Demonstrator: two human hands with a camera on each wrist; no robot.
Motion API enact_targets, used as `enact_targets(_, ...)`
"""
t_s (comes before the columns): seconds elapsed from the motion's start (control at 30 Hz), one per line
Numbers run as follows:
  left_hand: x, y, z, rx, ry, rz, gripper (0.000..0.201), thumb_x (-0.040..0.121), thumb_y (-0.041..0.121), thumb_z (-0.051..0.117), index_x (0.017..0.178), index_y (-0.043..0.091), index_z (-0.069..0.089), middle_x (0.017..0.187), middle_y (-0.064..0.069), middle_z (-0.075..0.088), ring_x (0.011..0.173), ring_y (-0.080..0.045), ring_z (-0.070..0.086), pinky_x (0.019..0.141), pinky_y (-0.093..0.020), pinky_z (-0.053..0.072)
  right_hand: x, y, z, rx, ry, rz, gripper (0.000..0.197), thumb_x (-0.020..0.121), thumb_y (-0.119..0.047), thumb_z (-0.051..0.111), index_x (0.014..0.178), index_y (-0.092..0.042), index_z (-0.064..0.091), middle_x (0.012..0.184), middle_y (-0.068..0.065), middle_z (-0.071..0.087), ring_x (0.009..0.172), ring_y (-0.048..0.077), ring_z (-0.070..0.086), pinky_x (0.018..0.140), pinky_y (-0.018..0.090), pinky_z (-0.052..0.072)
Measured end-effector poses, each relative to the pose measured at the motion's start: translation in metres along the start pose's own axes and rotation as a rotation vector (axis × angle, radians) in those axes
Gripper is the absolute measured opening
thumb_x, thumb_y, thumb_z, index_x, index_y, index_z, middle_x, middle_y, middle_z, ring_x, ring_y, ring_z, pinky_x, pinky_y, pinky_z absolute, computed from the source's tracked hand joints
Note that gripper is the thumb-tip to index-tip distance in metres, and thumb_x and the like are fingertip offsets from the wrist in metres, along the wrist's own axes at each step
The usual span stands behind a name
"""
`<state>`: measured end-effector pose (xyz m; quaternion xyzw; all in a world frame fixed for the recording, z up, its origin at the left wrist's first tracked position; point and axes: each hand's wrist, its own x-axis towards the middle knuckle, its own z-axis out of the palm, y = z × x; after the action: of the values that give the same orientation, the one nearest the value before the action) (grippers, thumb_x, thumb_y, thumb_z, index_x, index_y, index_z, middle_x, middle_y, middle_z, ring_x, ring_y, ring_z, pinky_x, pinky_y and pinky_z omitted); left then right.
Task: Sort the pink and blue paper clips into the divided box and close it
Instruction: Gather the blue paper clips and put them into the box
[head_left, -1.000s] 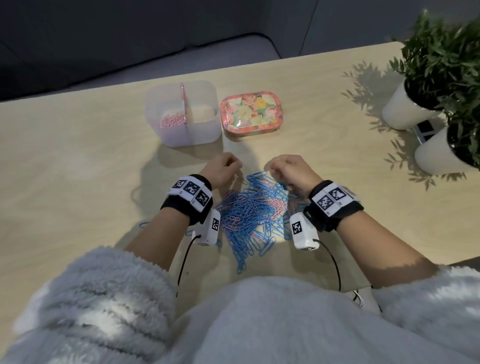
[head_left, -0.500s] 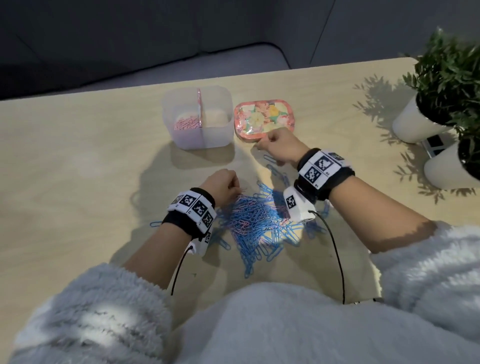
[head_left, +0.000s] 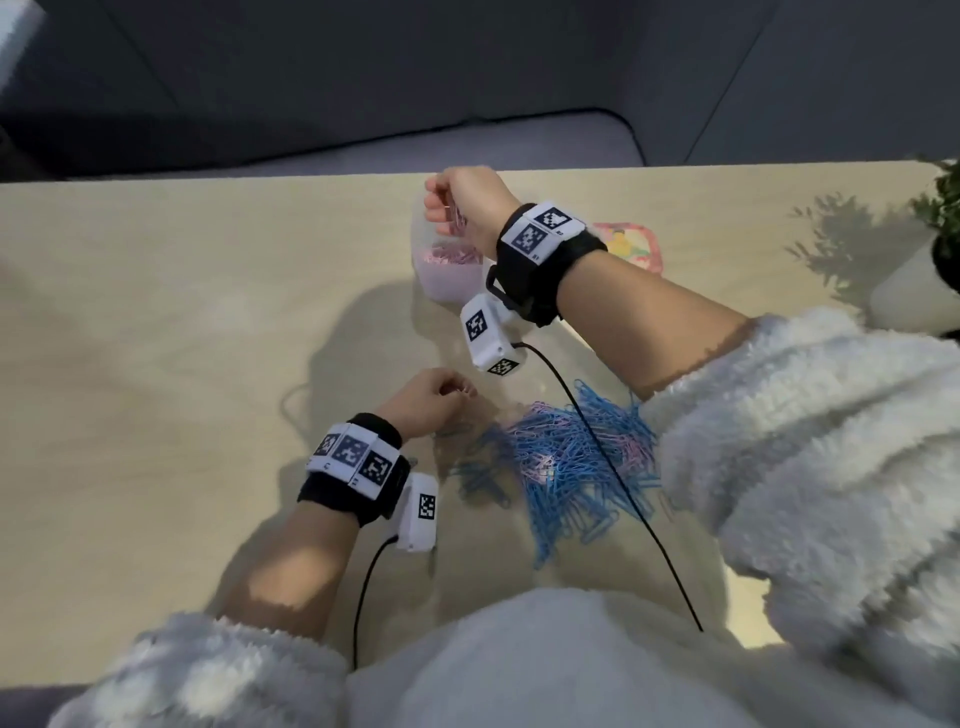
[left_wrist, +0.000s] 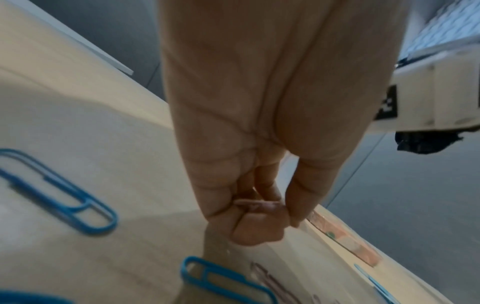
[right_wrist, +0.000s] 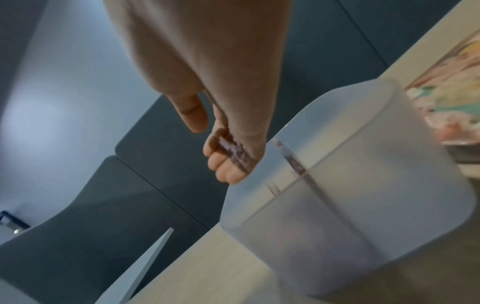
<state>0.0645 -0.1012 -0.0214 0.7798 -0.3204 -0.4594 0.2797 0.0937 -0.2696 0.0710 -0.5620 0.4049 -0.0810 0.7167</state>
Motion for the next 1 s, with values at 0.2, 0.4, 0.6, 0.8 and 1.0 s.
enact_targets(0.2,-0.009,-0.005,-0.003,-0.208,0.046,-0.064,0.024,0.095,0.015,0.039,0.072,0.010,0.046,0.064,-0.003,0.042,0.057,-0.017,0.038,0.054,-0.026,0.032,-0.018,0.008,-0.009,-0.382,0.005,-0.178,0.038,0.090,-0.007,0.044,0.116,0.021,0.049,0.126,0.036,0.050,0.116,0.045,0.049,0.090,0.045,0.045)
enact_targets(0.4,-0.010,-0.015,0.006,-0.184,0.051,0.029,0.030,0.099,0.014,0.038,0.072,0.015,0.051,0.061,-0.001,0.048,0.044,-0.002,0.048,0.047,-0.010,0.038,-0.068,0.066,-0.057,-0.597,-0.144,-0.237,0.019,0.090,0.000,0.045,0.088,-0.004,0.064,0.076,0.004,0.063,0.059,0.013,0.057,0.058,0.022,0.049)
enact_targets(0.6,-0.002,-0.013,0.018,-0.131,0.069,0.072,0.024,0.097,0.011,0.039,0.081,0.015,0.056,0.068,0.004,0.054,0.053,0.002,0.052,0.055,-0.011,0.041,-0.093,0.146,-0.094,-0.992,-0.169,-0.215,0.012,0.080,-0.009,0.064,0.091,-0.008,0.069,0.088,0.007,0.067,0.073,0.013,0.054,0.070,0.023,0.040)
enact_targets(0.8,-0.001,-0.011,0.018,-0.282,0.072,-0.001,0.024,0.096,0.000,0.033,0.091,0.009,0.054,0.067,0.000,0.055,0.039,0.007,0.053,0.044,-0.006,0.041,-0.105,0.167,-0.116,-1.087,-0.205,-0.221,0.011,0.075,-0.008,0.066,0.082,-0.013,0.072,0.087,0.004,0.062,0.077,0.018,0.055,0.076,0.032,0.049)
enact_targets(1.0,0.001,-0.014,0.018,-0.599,0.114,-0.132,0.031,0.095,0.008,0.033,0.074,0.013,0.055,0.063,-0.002,0.047,0.041,-0.004,0.052,0.038,-0.013,0.038,-0.102,0.159,-0.110,-1.020,0.011,-0.187,0.007,0.080,-0.022,0.063,0.081,-0.016,0.067,0.077,0.001,0.063,0.074,0.021,0.057,0.071,0.030,0.047)
